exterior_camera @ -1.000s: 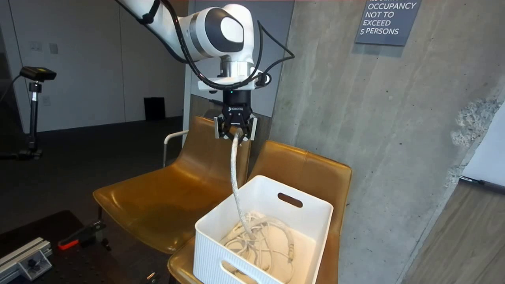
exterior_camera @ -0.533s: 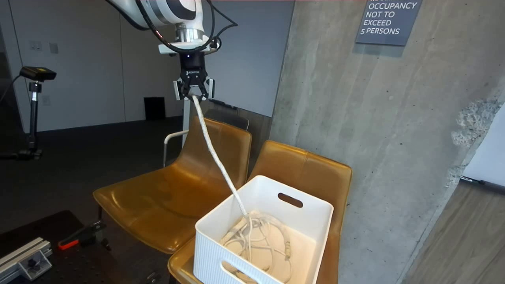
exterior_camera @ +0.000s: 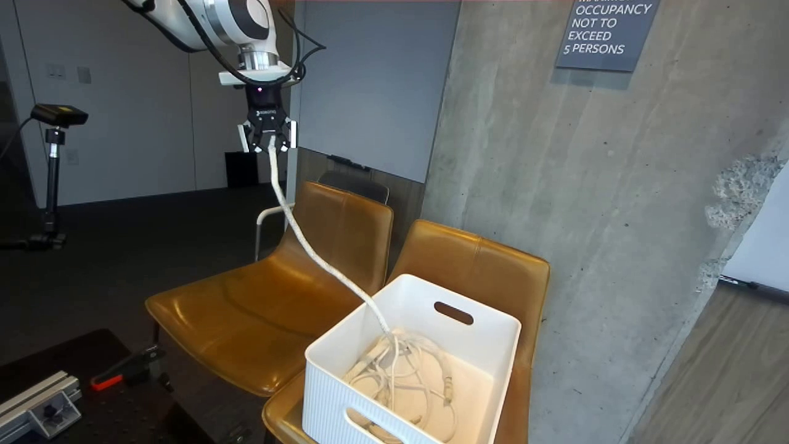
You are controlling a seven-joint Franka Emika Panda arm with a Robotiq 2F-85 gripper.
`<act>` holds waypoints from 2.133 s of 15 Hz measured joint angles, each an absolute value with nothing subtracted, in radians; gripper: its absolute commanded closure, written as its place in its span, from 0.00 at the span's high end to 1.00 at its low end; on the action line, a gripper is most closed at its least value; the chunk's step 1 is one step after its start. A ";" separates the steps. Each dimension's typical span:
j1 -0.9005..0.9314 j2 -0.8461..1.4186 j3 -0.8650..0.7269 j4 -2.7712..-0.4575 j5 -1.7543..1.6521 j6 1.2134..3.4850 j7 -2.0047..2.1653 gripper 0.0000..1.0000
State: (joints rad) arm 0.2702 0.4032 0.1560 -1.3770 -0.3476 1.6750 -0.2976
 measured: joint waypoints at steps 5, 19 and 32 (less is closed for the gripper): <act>0.335 0.530 0.158 -1.224 -0.358 1.606 -0.298 0.00; 0.262 0.665 0.117 -1.127 -0.418 1.554 -0.599 0.69; 0.128 0.548 0.058 -1.751 -0.797 1.813 -0.783 1.00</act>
State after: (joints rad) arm 0.1277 0.5481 0.0577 -1.7515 -0.7971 1.8132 -0.7834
